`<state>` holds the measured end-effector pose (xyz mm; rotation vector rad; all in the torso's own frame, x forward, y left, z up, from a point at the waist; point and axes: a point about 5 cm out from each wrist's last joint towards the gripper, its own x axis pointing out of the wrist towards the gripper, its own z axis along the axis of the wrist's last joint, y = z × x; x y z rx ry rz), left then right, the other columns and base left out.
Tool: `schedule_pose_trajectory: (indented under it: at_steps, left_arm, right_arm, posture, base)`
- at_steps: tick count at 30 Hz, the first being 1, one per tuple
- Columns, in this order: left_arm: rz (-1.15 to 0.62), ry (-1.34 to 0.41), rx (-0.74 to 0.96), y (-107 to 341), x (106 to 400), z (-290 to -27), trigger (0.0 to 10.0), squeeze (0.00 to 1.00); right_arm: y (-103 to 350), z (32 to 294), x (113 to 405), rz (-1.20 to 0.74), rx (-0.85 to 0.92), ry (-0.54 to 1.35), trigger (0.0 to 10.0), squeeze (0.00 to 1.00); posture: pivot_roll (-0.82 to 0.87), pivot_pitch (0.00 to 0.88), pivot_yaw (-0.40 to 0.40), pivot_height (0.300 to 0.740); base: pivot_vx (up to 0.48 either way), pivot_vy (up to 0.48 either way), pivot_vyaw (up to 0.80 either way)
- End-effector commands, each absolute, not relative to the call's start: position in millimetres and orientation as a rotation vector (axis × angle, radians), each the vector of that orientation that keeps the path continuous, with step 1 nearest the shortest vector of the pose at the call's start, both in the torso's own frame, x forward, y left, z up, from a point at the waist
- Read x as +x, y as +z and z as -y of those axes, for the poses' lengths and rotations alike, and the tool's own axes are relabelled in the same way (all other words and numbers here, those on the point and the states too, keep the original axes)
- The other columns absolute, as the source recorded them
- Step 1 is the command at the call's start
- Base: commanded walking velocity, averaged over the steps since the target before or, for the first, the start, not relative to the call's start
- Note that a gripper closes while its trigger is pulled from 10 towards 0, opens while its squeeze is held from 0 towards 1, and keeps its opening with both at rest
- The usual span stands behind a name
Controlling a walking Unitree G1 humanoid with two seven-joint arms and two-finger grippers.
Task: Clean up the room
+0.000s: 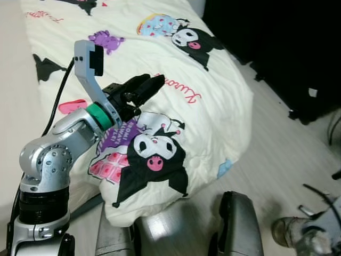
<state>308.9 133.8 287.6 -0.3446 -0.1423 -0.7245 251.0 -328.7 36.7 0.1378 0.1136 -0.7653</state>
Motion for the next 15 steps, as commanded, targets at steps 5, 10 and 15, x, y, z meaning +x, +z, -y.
schedule_pose_trajectory:
  at_steps: [5, 10, 15]
  left_arm:
    - [0.109, -0.696, -0.085, 261, 305, -123, 10.0, 0.0]
    - [0.18, -0.666, 0.172, 249, 299, -114, 10.0, 0.0]
    - [0.228, -0.59, 0.131, 256, 296, -117, 10.0, 0.0]
  right_arm:
    - [111, 253, 311, 0.273, 0.218, -0.278, 10.0, 0.0]
    - [153, 224, 314, 0.422, 0.174, -0.145, 10.0, 0.0]
    - [153, 207, 308, 0.418, 0.138, -0.046, 10.0, 0.0]
  posture:
    - [0.13, 0.235, 0.023, 0.505]
    - [0.11, 0.199, -0.005, 0.505]
    - [0.1, 0.173, -0.026, 0.52]
  base:
    - [0.0, 0.0, 0.0]
    - [0.0, 0.0, 0.0]
    - [0.0, 0.0, 0.0]
